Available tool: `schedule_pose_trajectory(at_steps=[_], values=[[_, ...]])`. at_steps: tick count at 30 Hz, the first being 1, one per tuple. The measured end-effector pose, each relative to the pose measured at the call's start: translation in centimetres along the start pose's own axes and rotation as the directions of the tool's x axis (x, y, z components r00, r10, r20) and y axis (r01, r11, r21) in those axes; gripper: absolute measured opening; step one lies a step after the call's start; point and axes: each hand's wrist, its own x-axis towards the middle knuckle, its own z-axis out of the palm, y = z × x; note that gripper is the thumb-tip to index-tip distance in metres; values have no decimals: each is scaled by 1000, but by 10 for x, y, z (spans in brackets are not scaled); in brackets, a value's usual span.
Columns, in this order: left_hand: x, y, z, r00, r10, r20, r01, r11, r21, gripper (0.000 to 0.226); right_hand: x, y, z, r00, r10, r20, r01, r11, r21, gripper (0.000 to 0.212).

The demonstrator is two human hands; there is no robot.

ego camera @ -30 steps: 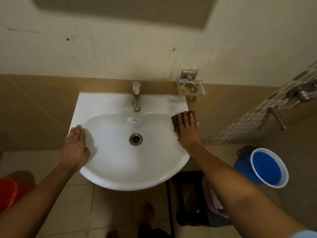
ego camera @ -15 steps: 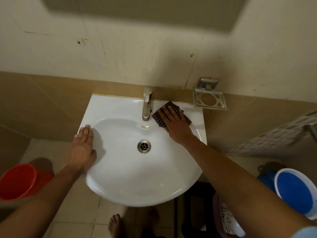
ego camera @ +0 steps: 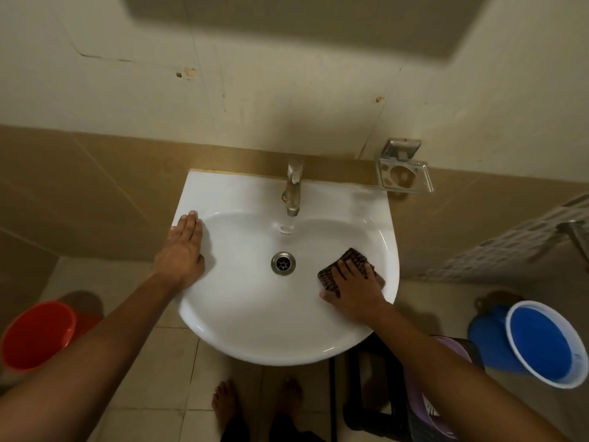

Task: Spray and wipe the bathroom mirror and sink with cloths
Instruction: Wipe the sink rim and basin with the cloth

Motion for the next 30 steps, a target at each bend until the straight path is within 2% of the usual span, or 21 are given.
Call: schedule_pose_trajectory(at_steps=[4,6,8,10,12,16,19,22,25,30], values=[[-2,-5,-1,1000,27,3,-27,1000,4,79,-16,-50,11,995,-34,90,21,990,140,59],[-2,-6,-1,999,40,11,-40,999,0,79,-15,-71,27,985,-80,155,50,981,189,63],[-2,-9,0,998,55,16,-55,999,2,80,-14,-95,31,980,-122,156,79,963,257,74],[-3,-10,0,998,66,18,-66,998,2,81,-17,-122,21,971,-170,169,99,927,362,67],[-3,-10,1,997,72,11,-72,997,1,80,-19,-154,8,968,-209,140,121,875,468,58],[-4,-11,6,997,74,-25,-74,997,22,80,9,-220,-6,978,-207,3,156,749,644,57],[-4,-13,10,995,88,-53,-86,995,45,82,28,-251,-13,978,-183,-101,201,695,691,58],[-4,-14,11,993,103,-59,-99,993,71,81,27,-243,-6,958,-247,-142,276,681,679,59],[-4,-14,12,993,98,-59,-93,992,88,78,13,-209,7,948,-296,-119,300,700,648,56],[-4,-9,9,995,78,-59,-72,992,104,76,-9,-127,13,969,-243,-43,238,870,432,54]])
